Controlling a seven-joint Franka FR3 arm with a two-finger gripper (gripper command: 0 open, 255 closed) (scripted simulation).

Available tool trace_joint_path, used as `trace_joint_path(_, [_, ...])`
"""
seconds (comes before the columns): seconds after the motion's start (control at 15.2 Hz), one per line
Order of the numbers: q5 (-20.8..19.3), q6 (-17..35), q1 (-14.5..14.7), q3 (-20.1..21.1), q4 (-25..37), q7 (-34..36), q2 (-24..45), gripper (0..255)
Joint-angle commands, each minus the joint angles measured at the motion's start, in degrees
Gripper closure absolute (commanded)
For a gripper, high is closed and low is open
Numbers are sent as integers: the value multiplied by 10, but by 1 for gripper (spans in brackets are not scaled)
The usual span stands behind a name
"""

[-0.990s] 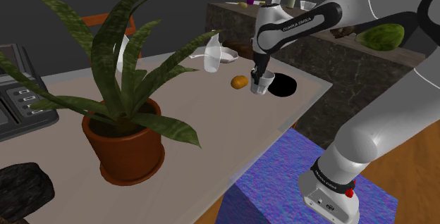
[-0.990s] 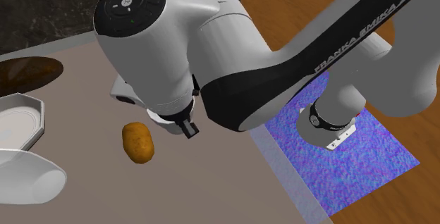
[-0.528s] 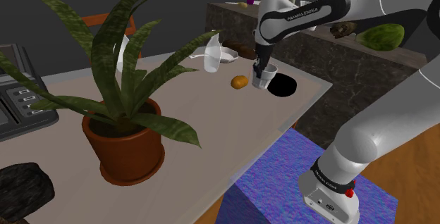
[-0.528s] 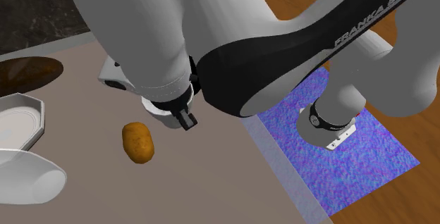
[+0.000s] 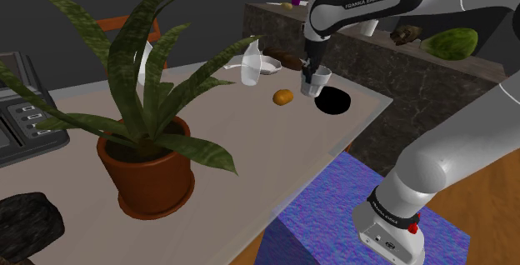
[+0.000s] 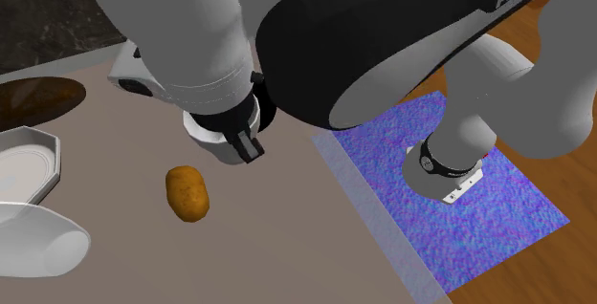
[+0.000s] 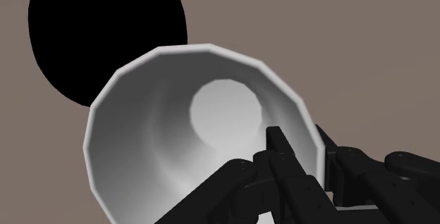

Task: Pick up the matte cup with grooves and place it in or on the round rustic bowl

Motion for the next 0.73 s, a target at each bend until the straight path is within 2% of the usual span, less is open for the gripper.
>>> trace_joint_path(0.0, [1, -17, 1, 1, 13, -2, -5, 255])
trace_joint_path(0.53, [5, -74, 1, 2, 62, -12, -13, 255])
trace_joint_path(0.66, [0, -76, -10, -16, 59, -39, -22, 255])
